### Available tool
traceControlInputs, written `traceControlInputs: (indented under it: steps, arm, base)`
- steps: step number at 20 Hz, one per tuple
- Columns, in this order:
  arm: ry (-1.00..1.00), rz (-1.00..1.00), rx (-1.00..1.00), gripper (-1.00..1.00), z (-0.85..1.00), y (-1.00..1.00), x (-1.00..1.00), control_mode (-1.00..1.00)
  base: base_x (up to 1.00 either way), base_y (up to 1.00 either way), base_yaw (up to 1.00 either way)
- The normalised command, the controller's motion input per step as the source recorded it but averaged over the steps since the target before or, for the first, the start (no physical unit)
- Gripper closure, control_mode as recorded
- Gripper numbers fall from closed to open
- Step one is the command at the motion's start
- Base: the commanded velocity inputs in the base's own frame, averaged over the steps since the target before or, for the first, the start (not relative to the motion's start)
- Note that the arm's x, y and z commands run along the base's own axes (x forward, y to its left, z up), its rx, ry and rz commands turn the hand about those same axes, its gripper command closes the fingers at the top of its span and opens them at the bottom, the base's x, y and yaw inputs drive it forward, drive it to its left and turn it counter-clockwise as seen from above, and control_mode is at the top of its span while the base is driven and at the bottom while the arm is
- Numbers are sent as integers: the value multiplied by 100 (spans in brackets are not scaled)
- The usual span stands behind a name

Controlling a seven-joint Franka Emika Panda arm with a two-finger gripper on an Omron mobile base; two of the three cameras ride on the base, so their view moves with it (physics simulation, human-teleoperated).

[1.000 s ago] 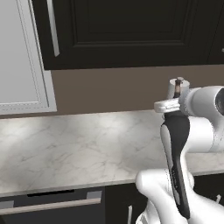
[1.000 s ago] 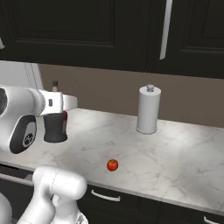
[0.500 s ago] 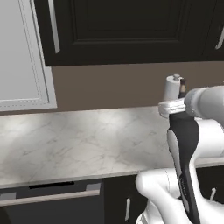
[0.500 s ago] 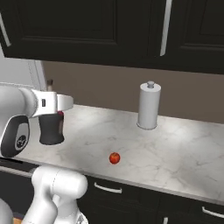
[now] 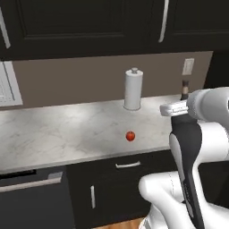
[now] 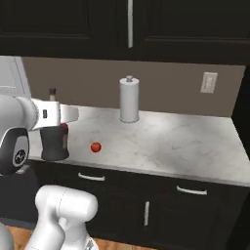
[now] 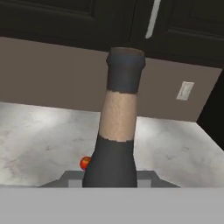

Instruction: Place the liquors on the top shelf of the fridge to keep them out of children's reach, and place the apple on lower shelves for easy access.

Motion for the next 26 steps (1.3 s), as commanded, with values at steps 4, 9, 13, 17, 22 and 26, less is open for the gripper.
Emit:
traceControlInputs:
  steps: [4, 9, 13, 17, 22, 26]
  arm:
    - [0, 0, 0, 100, 0, 0, 0, 100]
    - [0, 0, 0, 100, 0, 0, 0, 100]
    - [0, 0, 0, 100, 0, 0, 0, 100]
    - [0, 0, 0, 100, 0, 0, 0, 100]
    - [0, 0, 0, 100, 0, 0, 0, 100]
    - [0, 0, 0, 100, 0, 0, 0, 100]
  base:
    - [-59, -100, -40]
    - [-79, -85, -44]
    - [-99, -62, -40]
    - [-64, -67, -49]
    - [-5, -81, -53]
    - [1, -82, -56]
